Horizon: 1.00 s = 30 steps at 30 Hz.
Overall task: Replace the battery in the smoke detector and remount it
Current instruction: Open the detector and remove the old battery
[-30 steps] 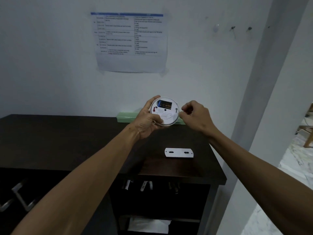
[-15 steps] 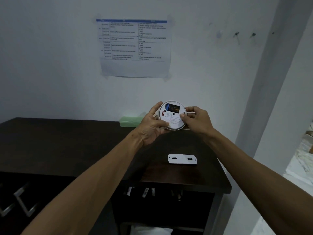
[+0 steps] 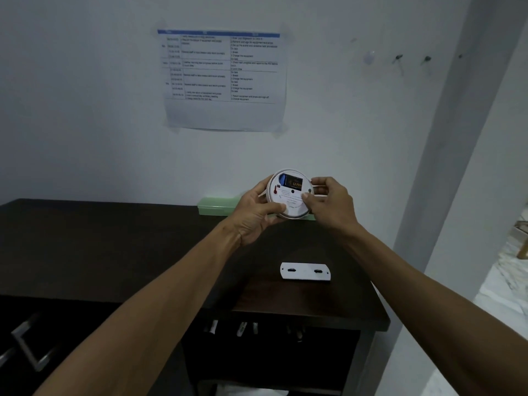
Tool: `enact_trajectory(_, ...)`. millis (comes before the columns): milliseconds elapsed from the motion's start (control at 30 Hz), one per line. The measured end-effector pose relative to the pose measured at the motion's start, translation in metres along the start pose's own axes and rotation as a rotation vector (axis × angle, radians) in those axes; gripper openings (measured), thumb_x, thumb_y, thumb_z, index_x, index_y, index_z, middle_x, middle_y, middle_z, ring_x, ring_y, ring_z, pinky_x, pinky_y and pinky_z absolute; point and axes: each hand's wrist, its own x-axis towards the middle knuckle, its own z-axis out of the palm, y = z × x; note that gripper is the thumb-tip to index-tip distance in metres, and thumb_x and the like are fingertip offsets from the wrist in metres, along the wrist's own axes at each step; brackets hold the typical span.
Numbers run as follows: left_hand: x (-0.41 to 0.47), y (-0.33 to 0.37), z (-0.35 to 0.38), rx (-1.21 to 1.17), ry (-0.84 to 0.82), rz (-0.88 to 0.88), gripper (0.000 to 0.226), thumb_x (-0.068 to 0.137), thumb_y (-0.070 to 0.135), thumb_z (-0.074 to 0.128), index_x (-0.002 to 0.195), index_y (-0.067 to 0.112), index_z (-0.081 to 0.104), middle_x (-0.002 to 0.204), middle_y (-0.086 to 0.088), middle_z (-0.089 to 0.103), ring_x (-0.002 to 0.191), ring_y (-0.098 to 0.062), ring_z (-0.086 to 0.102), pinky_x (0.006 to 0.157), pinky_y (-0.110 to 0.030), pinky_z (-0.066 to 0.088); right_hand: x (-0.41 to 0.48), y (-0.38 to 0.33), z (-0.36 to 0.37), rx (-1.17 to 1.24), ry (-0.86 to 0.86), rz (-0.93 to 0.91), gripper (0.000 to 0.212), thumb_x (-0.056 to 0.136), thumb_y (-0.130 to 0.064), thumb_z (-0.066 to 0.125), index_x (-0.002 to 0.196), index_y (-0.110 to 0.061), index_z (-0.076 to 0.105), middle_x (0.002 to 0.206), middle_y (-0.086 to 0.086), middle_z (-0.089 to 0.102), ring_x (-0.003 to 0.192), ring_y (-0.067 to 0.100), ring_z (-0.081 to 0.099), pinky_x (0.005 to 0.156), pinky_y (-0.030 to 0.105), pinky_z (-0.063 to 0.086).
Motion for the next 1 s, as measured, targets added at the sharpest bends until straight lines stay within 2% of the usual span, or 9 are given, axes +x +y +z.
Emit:
enact_trajectory(100, 0.000, -0.001, 0.008, 0.130, 0.078, 0.064, 0.076, 0.078, -0.022, 0.063, 0.141, 0.020, 0.052, 0.129, -0.015, 0.059, 0.121, -0.035, 0.059, 0.088, -0.048, 0.060, 0.000, -0.003, 0.003, -0.067, -0.036, -0.012, 0.050, 0.091, -0.025, 0.067, 0.136, -0.009, 0.052, 0.134, 0.010, 0.060, 0.115, 0.026, 0.062, 0.090, 0.031, 0.054)
enact_trajectory(233, 0.003, -0.003, 0.019, 0.409, 0.132, 0.201, 0.086, 0.074, -0.010, 0.079, 0.147, 0.018, 0.044, 0.126, -0.007, 0.064, 0.110, -0.024, 0.066, 0.087, -0.039, 0.061, 0.001, -0.008, 0.006, -0.028, -0.047, 0.007, 0.046, 0.098, -0.030, 0.056, 0.140, -0.011, 0.052, 0.142, 0.009, 0.056, 0.124, 0.028, 0.057, 0.095, 0.028, 0.045)
enact_trajectory(333, 0.006, -0.006, 0.025, 0.566, 0.131, 0.291, 0.082, 0.071, -0.005, 0.083, 0.142, 0.016, 0.050, 0.125, -0.003, 0.066, 0.111, -0.019, 0.065, 0.083, -0.029, 0.060, 0.004, -0.011, 0.008, 0.006, -0.059, 0.017, 0.043, 0.101, -0.038, 0.046, 0.136, -0.015, 0.058, 0.136, 0.008, 0.061, 0.120, 0.028, 0.059, 0.104, 0.039, 0.049)
enact_trajectory(400, 0.006, -0.006, 0.027, 0.546, 0.143, 0.298, 0.075, 0.072, -0.007, 0.081, 0.138, 0.015, 0.054, 0.122, -0.004, 0.068, 0.108, -0.019, 0.066, 0.080, -0.028, 0.060, 0.007, -0.011, 0.006, 0.031, -0.066, 0.018, 0.039, 0.101, -0.037, 0.045, 0.128, -0.016, 0.063, 0.128, 0.007, 0.065, 0.114, 0.027, 0.061, 0.099, 0.042, 0.053)
enact_trajectory(500, 0.008, -0.005, 0.024, 0.415, 0.188, 0.243, 0.064, 0.077, -0.012, 0.072, 0.134, 0.013, 0.057, 0.118, -0.011, 0.067, 0.108, -0.026, 0.066, 0.079, -0.032, 0.061, 0.009, -0.007, -0.003, -0.061, -0.035, -0.075, 0.035, 0.098, -0.029, 0.054, 0.129, -0.016, 0.063, 0.128, 0.004, 0.066, 0.112, 0.022, 0.063, 0.095, 0.034, 0.053)
enact_trajectory(600, 0.010, -0.005, 0.022, 0.228, 0.193, 0.146, 0.074, 0.077, -0.021, 0.061, 0.138, 0.021, 0.052, 0.126, -0.016, 0.060, 0.116, -0.035, 0.062, 0.082, -0.046, 0.061, 0.009, -0.005, -0.007, -0.188, 0.033, -0.169, 0.039, 0.093, -0.032, 0.062, 0.128, -0.015, 0.060, 0.127, 0.006, 0.063, 0.108, 0.020, 0.063, 0.091, 0.038, 0.055)
enact_trajectory(700, 0.008, -0.005, 0.026, 0.108, 0.142, 0.087, 0.085, 0.077, -0.026, 0.054, 0.141, 0.030, 0.050, 0.131, -0.014, 0.056, 0.117, -0.036, 0.060, 0.084, -0.055, 0.059, 0.010, -0.008, -0.004, -0.118, 0.051, -0.105, 0.049, 0.089, -0.032, 0.067, 0.132, -0.013, 0.052, 0.131, 0.007, 0.058, 0.115, 0.023, 0.058, 0.093, 0.037, 0.055)
enact_trajectory(833, 0.007, -0.007, 0.032, 0.135, 0.102, 0.101, 0.083, 0.074, -0.027, 0.056, 0.135, 0.030, 0.054, 0.132, -0.015, 0.054, 0.118, -0.036, 0.059, 0.083, -0.058, 0.059, 0.013, -0.014, -0.001, -0.055, 0.022, -0.051, 0.048, 0.088, -0.031, 0.068, 0.130, -0.012, 0.054, 0.127, 0.005, 0.061, 0.108, 0.019, 0.059, 0.090, 0.030, 0.054)
enact_trajectory(1000, 0.008, -0.009, 0.033, 0.220, 0.139, 0.151, 0.074, 0.078, -0.023, 0.062, 0.132, 0.027, 0.053, 0.125, -0.016, 0.060, 0.112, -0.034, 0.064, 0.084, -0.058, 0.059, 0.018, -0.017, 0.000, -0.059, 0.025, -0.030, 0.044, 0.084, -0.032, 0.072, 0.121, -0.013, 0.057, 0.105, -0.004, 0.057, 0.094, 0.014, 0.058, 0.078, 0.023, 0.049)
